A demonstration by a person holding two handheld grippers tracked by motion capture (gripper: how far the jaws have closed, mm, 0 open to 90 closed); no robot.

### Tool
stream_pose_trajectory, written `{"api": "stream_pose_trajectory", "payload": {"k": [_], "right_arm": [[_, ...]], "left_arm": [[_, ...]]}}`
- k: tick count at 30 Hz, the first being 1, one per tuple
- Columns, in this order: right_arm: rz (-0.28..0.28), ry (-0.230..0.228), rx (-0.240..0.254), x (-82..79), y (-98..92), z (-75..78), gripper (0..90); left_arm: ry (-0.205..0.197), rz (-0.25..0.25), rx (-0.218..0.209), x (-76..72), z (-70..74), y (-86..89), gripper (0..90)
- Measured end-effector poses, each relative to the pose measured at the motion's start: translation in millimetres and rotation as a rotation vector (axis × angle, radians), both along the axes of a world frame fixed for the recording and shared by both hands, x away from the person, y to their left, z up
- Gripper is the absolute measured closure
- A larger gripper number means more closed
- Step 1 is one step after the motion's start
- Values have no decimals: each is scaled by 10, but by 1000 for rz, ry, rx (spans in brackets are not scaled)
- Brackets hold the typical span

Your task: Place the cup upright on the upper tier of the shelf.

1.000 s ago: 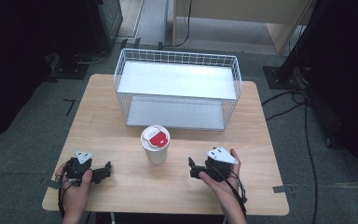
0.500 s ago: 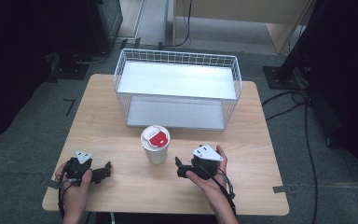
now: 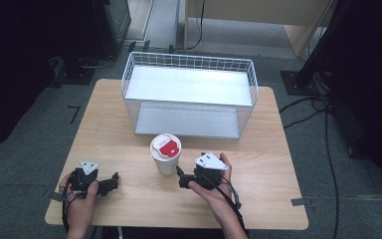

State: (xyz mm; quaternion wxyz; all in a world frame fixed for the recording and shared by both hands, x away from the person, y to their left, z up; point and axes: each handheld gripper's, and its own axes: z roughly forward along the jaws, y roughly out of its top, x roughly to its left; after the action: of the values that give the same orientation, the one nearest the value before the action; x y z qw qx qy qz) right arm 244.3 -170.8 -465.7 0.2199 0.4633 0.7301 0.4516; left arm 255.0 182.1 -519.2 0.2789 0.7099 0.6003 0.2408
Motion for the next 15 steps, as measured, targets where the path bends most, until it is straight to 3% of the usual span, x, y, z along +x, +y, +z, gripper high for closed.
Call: {"api": "stream_pose_trajectory", "payload": {"k": [15], "right_arm": [[53, -19, 57, 64, 287, -92, 64]], "left_arm": [[0, 0, 0, 0, 0, 2, 0]]}}
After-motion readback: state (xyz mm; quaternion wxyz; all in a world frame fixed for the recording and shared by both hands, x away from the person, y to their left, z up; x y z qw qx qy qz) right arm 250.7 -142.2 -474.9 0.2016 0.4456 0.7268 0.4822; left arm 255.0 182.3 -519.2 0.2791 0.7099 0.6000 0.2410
